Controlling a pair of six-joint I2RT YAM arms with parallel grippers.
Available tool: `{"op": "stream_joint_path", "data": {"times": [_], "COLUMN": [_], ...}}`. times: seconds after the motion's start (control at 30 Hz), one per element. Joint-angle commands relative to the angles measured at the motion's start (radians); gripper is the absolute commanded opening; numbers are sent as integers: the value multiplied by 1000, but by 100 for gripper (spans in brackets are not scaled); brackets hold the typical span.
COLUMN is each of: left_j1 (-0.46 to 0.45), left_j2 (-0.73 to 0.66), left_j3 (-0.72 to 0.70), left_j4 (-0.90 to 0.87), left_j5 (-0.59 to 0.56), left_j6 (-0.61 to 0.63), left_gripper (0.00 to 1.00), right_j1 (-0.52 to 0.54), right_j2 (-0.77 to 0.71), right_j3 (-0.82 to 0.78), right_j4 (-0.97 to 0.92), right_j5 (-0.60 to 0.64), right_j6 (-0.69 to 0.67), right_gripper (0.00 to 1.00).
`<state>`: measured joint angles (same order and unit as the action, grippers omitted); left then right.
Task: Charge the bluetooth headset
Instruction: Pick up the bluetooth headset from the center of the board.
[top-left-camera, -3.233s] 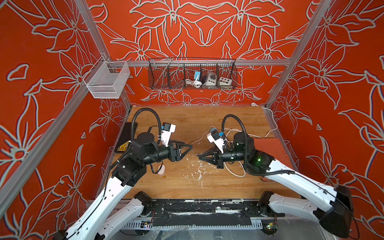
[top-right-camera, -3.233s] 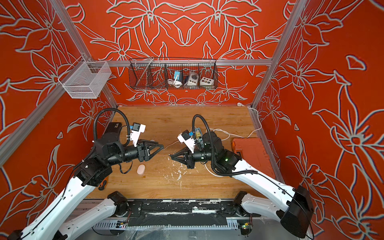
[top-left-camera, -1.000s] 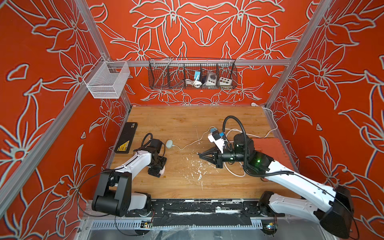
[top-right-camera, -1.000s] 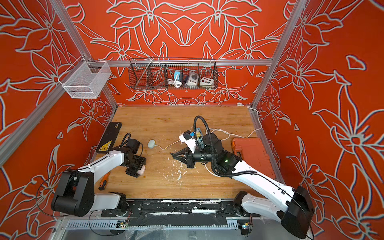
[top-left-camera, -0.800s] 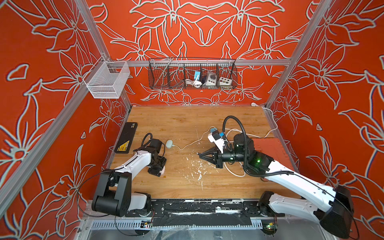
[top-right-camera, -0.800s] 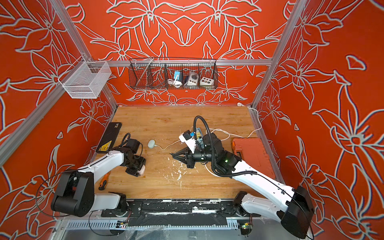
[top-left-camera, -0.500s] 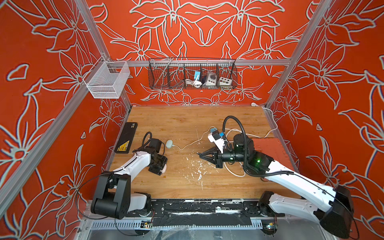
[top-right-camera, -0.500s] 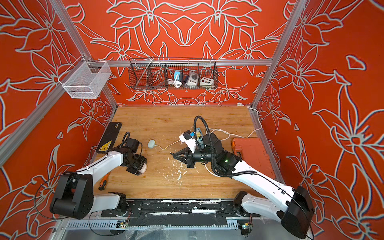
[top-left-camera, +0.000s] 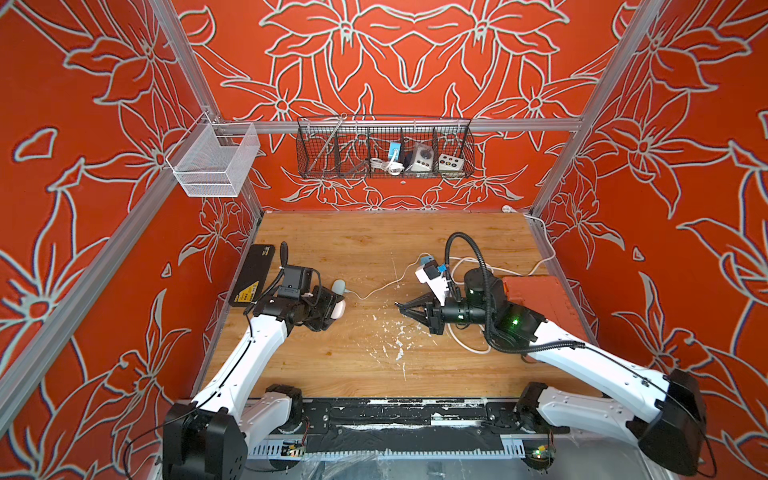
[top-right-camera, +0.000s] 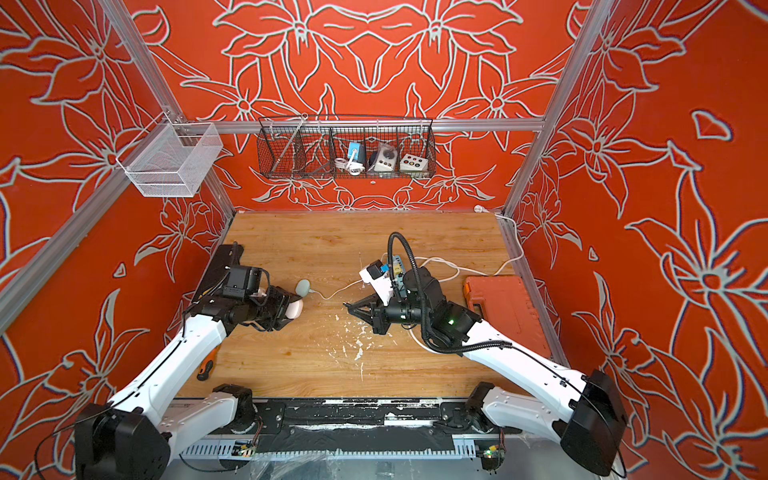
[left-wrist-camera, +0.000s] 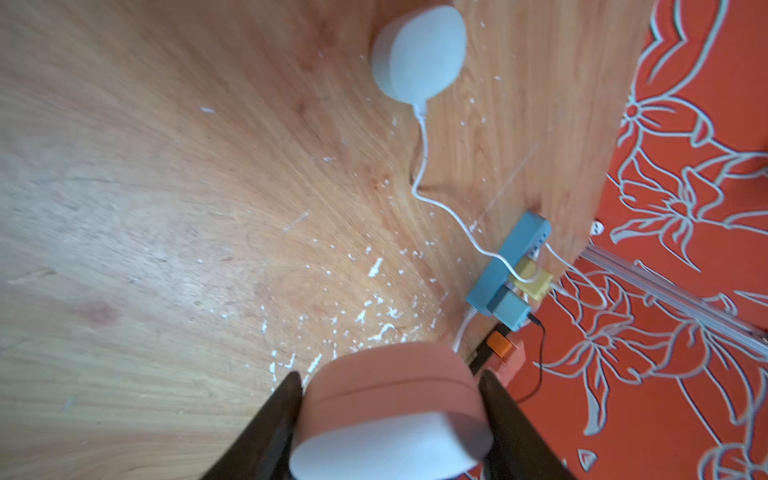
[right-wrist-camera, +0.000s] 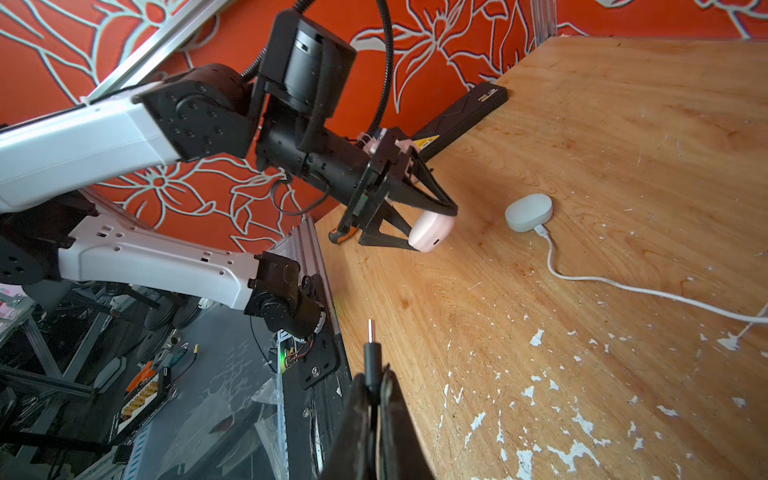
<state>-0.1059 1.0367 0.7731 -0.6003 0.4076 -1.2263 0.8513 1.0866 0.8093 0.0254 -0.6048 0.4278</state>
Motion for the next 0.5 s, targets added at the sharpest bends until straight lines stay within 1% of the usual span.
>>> {"op": "stream_joint_path", "data": {"times": [0.0, 0.1, 0.23, 0.47], "left_j1": [-11, -34, -63, -138], "left_j2": [-38, -79, -85, -100], "left_j3": [41, 65, 80, 92], "left_j4": [25, 51, 89, 138], "left_j5": [78, 99, 129, 108], "left_j6": [11, 6, -15, -56], "left_gripper": [50, 50, 50, 50], "right_j1": [0, 1, 6, 19], "right_j2": [13, 40, 68, 104], "right_j3": [12, 32, 42, 61], "right_j4": [1, -10, 27, 55], "right_j5": [27, 28, 19, 55], "right_j6": [5, 7, 36, 69], "right_gripper": [2, 2, 2, 2]}}
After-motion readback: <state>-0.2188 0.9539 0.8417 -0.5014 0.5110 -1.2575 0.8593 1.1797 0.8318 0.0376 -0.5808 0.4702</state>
